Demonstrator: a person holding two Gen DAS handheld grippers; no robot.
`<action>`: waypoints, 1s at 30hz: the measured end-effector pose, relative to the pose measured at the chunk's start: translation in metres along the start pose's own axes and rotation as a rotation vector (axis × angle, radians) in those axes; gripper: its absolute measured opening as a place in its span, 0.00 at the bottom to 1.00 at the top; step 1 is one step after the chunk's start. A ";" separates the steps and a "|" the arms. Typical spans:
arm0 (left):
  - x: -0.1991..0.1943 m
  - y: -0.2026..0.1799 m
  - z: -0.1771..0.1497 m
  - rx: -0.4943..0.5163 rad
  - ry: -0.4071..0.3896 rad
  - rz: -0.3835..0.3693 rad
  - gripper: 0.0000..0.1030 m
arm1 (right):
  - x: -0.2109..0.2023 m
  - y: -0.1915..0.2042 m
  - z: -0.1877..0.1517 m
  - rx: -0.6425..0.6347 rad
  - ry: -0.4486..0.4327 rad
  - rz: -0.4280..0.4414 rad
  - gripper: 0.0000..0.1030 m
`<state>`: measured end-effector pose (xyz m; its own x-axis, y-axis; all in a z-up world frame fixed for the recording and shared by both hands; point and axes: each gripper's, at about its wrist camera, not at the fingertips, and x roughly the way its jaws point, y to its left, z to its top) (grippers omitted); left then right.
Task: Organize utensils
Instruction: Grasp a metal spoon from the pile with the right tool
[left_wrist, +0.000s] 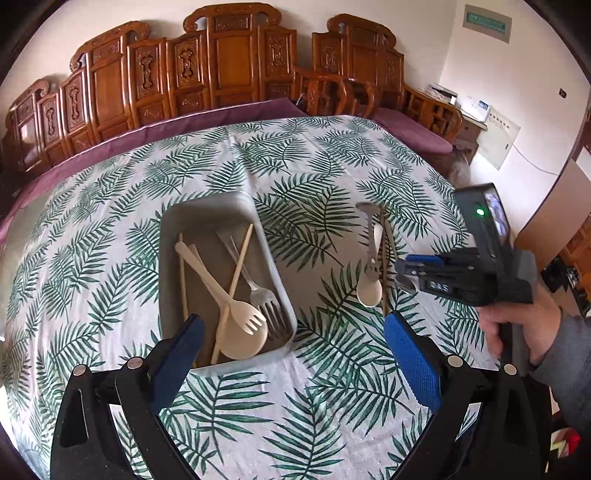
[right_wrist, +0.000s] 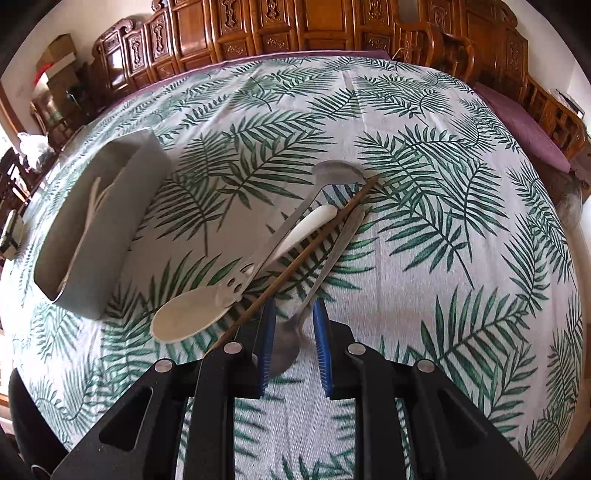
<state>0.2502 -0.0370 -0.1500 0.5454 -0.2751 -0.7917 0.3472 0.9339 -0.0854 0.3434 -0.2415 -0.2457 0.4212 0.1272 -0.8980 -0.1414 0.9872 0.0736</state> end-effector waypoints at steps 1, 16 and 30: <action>0.001 -0.002 0.000 0.002 0.003 -0.002 0.91 | 0.004 -0.001 0.003 -0.001 0.003 -0.010 0.22; 0.013 -0.018 0.005 0.022 0.036 0.004 0.91 | 0.008 -0.022 0.002 0.005 0.035 -0.049 0.04; 0.048 -0.052 0.016 0.050 0.088 0.012 0.91 | -0.026 -0.058 -0.020 0.062 -0.009 0.062 0.01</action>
<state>0.2708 -0.1021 -0.1740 0.4817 -0.2411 -0.8425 0.3799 0.9238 -0.0472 0.3232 -0.3037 -0.2355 0.4210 0.1888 -0.8872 -0.1117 0.9814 0.1558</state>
